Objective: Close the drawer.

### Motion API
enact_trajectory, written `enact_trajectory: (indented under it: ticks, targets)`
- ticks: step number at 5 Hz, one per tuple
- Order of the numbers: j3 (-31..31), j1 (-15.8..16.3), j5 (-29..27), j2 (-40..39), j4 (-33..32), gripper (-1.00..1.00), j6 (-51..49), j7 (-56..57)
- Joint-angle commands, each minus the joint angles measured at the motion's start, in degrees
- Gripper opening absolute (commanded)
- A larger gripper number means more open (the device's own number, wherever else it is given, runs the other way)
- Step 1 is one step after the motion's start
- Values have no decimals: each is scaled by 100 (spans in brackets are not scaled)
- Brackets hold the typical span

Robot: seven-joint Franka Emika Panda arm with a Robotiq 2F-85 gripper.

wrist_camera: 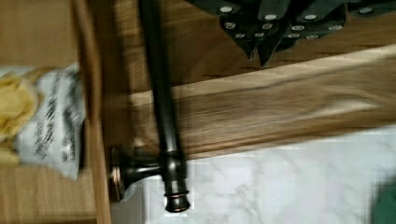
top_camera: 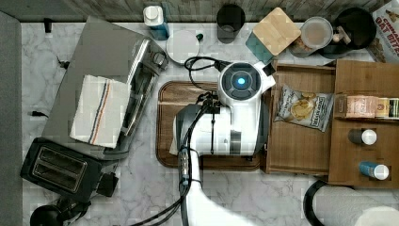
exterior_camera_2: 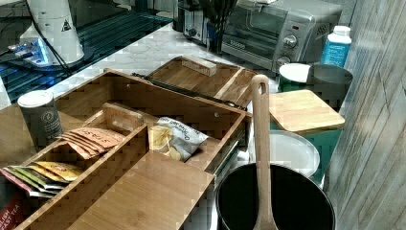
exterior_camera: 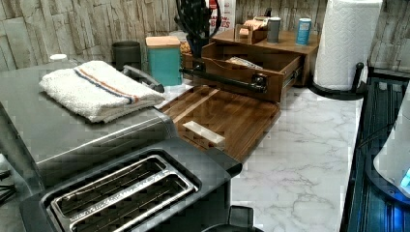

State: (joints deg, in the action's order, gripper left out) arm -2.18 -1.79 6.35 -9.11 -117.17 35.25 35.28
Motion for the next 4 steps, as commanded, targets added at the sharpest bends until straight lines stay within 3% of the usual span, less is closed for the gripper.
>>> enact_trajectory:
  ticks: [1,2,3,4]
  targets:
    - [98,126,428,-741,130,-100,867,670]
    - [48,117,467,-840,124,-100,1102,724]
    - [150,-63,135,-1133,645,-100,464,995]
    - [206,-289,-147,-1253,651,-100,546,1425]
